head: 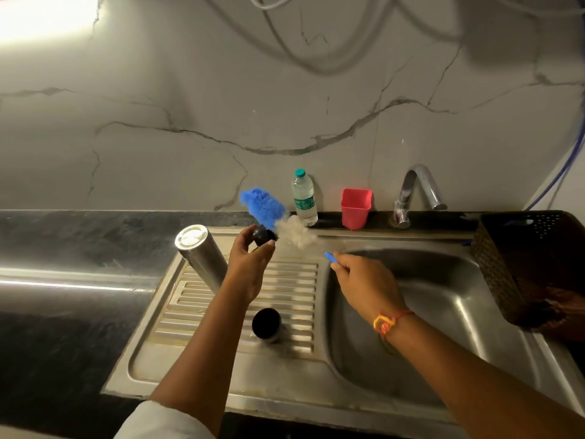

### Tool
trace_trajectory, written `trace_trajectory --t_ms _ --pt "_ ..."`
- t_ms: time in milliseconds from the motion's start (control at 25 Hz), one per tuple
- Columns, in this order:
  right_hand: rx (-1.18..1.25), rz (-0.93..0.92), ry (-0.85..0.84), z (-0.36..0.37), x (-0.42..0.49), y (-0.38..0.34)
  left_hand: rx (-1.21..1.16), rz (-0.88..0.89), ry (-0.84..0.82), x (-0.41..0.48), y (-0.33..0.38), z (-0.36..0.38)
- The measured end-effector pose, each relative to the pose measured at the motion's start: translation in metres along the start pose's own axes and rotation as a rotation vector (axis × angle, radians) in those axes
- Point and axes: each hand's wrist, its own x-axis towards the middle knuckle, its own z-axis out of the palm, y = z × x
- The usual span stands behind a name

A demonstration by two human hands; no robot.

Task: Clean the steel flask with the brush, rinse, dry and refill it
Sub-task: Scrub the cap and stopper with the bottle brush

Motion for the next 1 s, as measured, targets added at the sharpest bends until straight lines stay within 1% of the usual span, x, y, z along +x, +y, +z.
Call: trace_trajectory --t_ms 80,160,280,360,480,520,600,680,720,760,840,920,960,1000 --pt "-0.132 -0.08 0.006 0.0 -0.008 -0.001 0.106 0.059 0.086 0.007 0.007 -0.004" --pt "-0.177 -0.126 -0.022 -0.001 -0.013 -0.005 0.193 0.136 0.144 0.012 0.011 -0.003" --pt "-0.244 -0.171 -0.005 -0.005 -0.001 -0.014 0.48 0.298 0.146 0.006 0.001 0.01" --pt "-0.247 -0.163 0.009 -0.01 0.006 -0.02 0.641 0.396 0.113 0.0 -0.009 0.015" --pt "-0.153 -0.08 -0.084 -0.016 -0.006 -0.012 0.684 0.462 0.182 0.006 -0.005 0.004" --pt "-0.175 -0.096 -0.1 -0.015 -0.013 -0.008 0.71 0.5 0.187 0.008 -0.002 0.0" --pt "-0.28 -0.146 -0.094 -0.011 -0.018 -0.008 0.82 0.599 0.092 0.006 0.0 0.004" --pt "-0.273 -0.13 -0.074 -0.008 -0.009 -0.013 0.911 0.669 -0.012 0.0 -0.004 0.019" --pt "-0.263 -0.109 -0.077 -0.005 -0.005 -0.014 0.894 0.664 -0.006 -0.001 -0.005 0.024" --pt "-0.267 -0.084 -0.078 -0.003 -0.004 -0.014 0.824 0.618 0.037 -0.001 -0.003 0.027" --pt "-0.277 -0.017 -0.068 -0.006 0.002 -0.003 0.647 0.48 0.127 0.003 0.002 0.02" --pt "-0.265 0.045 -0.078 -0.014 0.006 0.011 0.539 0.331 0.171 0.004 0.0 0.005" --pt "-0.209 0.062 -0.087 -0.017 0.004 0.015 0.439 0.249 0.174 0.004 -0.003 0.0" --pt "-0.098 0.07 -0.108 -0.016 0.001 0.015 0.289 0.168 0.175 0.003 -0.006 -0.003"
